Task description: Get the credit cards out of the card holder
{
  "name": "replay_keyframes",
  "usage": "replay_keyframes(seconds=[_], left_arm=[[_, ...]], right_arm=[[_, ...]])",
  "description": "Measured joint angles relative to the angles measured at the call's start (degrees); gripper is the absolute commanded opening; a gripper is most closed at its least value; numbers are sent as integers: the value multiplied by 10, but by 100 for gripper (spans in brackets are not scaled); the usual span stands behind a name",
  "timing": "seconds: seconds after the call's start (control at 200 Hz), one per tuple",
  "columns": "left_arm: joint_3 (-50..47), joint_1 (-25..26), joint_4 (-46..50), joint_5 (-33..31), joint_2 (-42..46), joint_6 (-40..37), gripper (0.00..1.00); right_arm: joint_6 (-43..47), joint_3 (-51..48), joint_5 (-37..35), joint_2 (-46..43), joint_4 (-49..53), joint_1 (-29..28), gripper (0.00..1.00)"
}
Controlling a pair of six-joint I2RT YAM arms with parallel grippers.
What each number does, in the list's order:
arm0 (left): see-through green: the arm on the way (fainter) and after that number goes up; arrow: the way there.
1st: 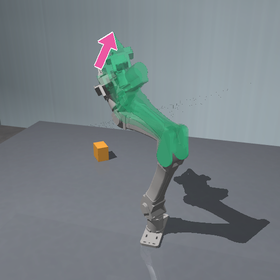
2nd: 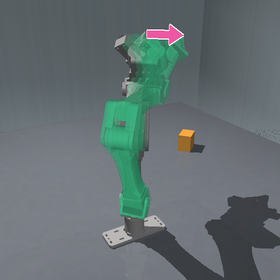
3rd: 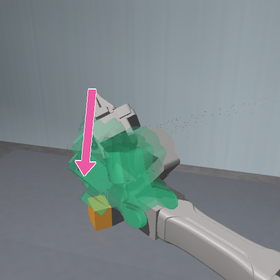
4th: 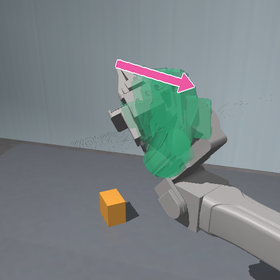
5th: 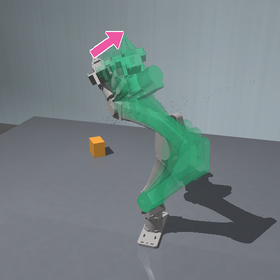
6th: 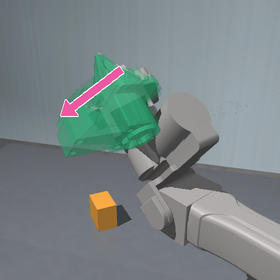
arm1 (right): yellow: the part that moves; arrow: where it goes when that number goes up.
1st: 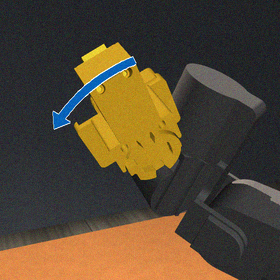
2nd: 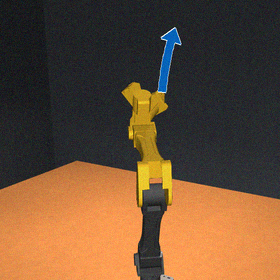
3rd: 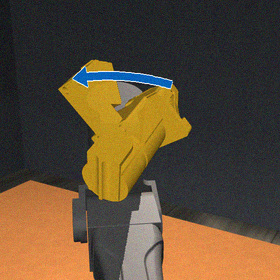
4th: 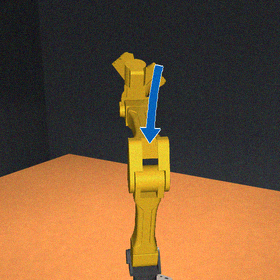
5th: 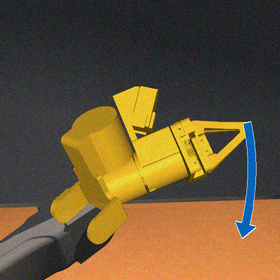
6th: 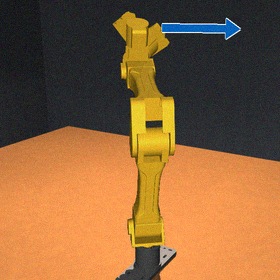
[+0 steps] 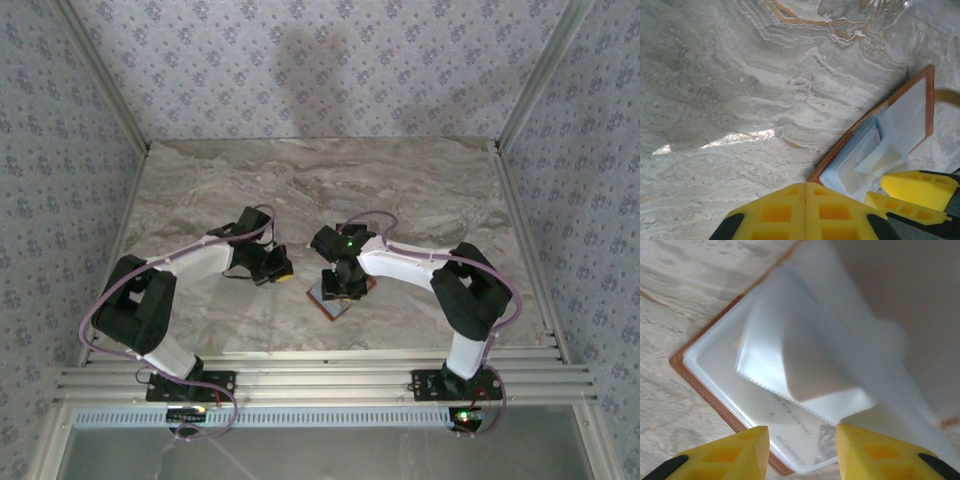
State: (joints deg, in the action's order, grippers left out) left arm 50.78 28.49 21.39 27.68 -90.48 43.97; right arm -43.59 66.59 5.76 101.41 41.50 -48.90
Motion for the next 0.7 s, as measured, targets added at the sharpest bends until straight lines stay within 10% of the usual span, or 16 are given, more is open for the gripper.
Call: replay_keyframes(seconds=[0.7], left_arm=[[17, 39, 5, -1, -19, 6, 5]], right_arm=[[77, 29, -34, -12, 39, 21, 46]])
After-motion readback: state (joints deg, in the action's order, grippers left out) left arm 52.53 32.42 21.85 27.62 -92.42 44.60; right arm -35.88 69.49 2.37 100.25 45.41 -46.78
